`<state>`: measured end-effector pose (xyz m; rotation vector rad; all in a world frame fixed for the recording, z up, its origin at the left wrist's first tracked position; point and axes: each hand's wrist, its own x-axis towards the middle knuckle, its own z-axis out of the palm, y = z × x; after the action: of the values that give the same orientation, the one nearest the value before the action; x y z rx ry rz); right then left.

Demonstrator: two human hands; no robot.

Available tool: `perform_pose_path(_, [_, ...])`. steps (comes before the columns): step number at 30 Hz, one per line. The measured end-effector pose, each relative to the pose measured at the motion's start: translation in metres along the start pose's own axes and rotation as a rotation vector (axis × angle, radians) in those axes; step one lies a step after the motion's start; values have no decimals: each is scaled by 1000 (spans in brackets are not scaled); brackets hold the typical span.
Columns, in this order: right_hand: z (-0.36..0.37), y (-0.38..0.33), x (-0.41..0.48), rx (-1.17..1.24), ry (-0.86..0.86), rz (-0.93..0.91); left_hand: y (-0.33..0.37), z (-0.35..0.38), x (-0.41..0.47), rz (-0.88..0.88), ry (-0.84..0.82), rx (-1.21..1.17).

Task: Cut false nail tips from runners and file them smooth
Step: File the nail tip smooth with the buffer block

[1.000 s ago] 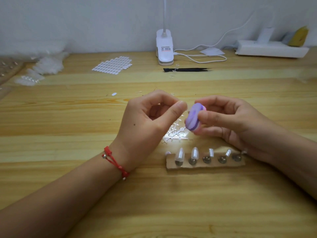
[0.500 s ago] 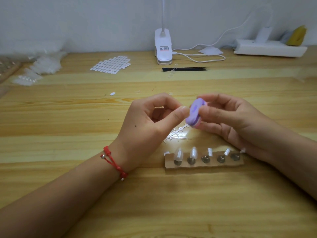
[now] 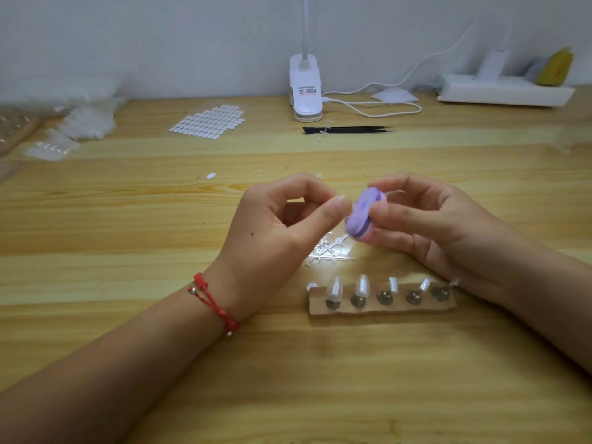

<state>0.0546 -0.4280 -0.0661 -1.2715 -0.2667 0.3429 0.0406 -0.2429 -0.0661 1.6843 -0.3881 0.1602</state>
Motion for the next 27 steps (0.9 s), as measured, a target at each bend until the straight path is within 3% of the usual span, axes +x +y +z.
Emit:
perform_pose_path(3, [4, 0, -2, -114, -72, 17, 0, 0, 1, -1, -4, 4])
perform_pose_path(7, [-1, 0, 1, 121, 44, 19, 0, -1, 0, 5, -1, 18])
perform_pose_path(11, [4, 0, -1, -29, -29, 21, 1, 0, 0, 11, 2, 19])
perform_pose_path(14, [-1, 0, 1, 102, 49, 4, 1, 0, 0, 18, 2, 18])
perform_pose_path(18, [5, 0, -2, -97, -50, 22, 1, 0, 1, 8, 20, 32])
perform_pose_path(22, [-1, -1, 1, 123, 47, 4, 0, 0, 0, -13, -8, 20])
perform_pose_path(25, [2, 1, -2, -94, -40, 11, 1, 0, 0, -6, 1, 23])
perform_pose_path(27, [5, 1, -2, -117, -41, 5, 1, 0, 0, -14, -6, 18])
